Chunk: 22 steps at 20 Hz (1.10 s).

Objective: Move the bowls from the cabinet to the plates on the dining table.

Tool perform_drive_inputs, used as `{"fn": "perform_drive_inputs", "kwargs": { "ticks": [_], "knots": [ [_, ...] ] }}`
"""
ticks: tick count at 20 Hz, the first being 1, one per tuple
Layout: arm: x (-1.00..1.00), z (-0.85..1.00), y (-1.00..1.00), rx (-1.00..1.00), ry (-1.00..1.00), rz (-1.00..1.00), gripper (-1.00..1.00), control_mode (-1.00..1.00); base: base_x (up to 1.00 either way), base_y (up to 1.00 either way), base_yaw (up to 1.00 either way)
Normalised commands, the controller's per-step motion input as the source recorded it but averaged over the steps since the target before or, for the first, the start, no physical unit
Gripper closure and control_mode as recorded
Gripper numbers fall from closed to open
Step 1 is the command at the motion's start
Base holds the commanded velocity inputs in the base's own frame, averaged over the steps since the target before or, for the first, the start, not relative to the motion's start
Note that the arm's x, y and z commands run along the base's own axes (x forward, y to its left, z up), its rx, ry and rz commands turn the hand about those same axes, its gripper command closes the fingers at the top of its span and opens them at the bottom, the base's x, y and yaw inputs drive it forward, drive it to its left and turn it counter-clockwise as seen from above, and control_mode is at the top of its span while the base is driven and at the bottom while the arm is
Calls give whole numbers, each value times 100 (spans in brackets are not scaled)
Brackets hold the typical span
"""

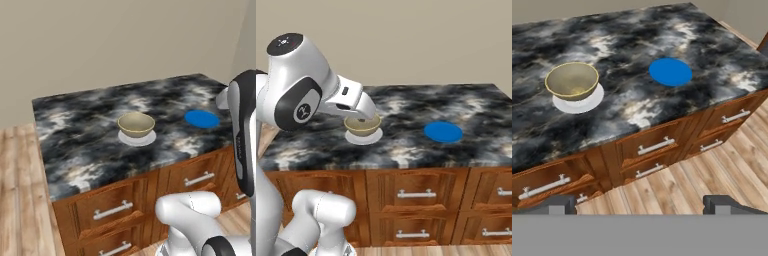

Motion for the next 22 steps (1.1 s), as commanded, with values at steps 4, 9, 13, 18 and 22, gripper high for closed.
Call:
{"fn": "perform_drive_inputs", "kwargs": {
  "ticks": [4,9,13,18,22],
  "knots": [
    [0,0,0,0,0,0,-100,100,0,0,-25],
    [0,0,0,0,0,0,-100,100,0,0,-25],
    [0,0,0,0,0,0,-100,100,0,0,-25],
    [0,0,0,0,0,0,-100,100,-1,1,-23],
    [0,0,0,0,0,0,-100,100,0,2,-24]
  ]
}}
